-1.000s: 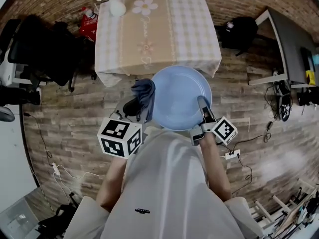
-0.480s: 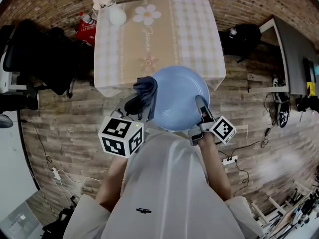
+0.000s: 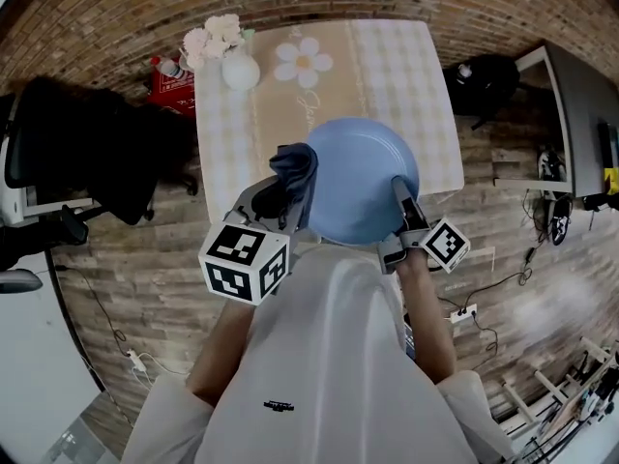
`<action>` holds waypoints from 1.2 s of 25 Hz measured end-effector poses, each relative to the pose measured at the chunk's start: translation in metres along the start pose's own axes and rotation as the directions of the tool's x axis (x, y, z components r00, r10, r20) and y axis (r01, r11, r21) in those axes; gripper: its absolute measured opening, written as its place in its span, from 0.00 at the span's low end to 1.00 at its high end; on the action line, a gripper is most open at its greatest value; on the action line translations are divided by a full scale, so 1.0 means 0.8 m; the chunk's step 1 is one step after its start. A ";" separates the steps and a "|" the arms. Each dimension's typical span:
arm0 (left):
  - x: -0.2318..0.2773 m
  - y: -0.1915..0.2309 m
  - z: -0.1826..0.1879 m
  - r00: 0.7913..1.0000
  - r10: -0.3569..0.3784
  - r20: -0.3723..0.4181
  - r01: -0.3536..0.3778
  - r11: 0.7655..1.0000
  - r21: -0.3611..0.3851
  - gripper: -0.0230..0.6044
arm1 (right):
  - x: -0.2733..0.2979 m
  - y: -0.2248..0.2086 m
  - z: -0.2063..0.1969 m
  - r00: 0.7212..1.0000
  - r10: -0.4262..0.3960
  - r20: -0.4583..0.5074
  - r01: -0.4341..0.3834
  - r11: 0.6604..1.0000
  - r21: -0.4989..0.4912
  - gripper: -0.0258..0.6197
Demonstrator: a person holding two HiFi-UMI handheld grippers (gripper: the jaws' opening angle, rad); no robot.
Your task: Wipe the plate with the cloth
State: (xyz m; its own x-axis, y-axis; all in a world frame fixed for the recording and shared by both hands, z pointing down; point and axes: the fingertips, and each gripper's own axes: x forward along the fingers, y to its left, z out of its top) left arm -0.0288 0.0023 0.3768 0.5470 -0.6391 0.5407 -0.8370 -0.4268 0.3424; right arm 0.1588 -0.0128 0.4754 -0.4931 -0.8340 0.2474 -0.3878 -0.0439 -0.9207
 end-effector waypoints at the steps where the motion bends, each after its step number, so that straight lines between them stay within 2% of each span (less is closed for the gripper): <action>1: 0.004 0.009 0.006 1.000 -0.010 -0.008 0.010 1.000 0.006 0.13 | 0.013 0.005 0.000 1.000 0.006 0.008 -0.006 1.000 -0.003 0.13; 6: 0.030 0.036 0.027 0.998 -0.042 -0.045 0.043 0.999 0.018 0.13 | 0.058 0.012 0.006 1.000 0.004 0.031 -0.006 0.999 0.041 0.13; 11: 0.056 0.035 0.051 0.998 -0.060 -0.034 0.061 0.998 0.022 0.13 | 0.082 0.009 0.024 1.000 -0.002 0.029 0.001 1.000 0.031 0.13; 18: 0.065 0.035 0.053 0.996 -0.077 -0.039 0.078 0.997 0.024 0.13 | 0.089 0.015 0.011 1.000 0.004 0.016 -0.005 0.999 0.052 0.13; 23: 0.078 0.059 0.045 0.996 -0.055 -0.065 0.058 0.998 0.034 0.13 | 0.100 0.023 -0.003 1.000 0.020 0.001 -0.020 0.999 0.050 0.13; 30: 0.095 0.108 0.026 0.993 0.043 -0.110 -0.035 0.996 0.078 0.13 | 0.112 0.049 -0.024 0.997 0.080 -0.016 -0.079 0.995 0.056 0.13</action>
State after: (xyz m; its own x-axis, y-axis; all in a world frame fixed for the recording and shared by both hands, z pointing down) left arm -0.0591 -0.0963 0.4315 0.5058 -0.5826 0.6362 -0.8519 -0.4533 0.2622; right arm 0.0843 -0.0787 0.4672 -0.5347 -0.8262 0.1774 -0.3036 -0.0081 -0.9528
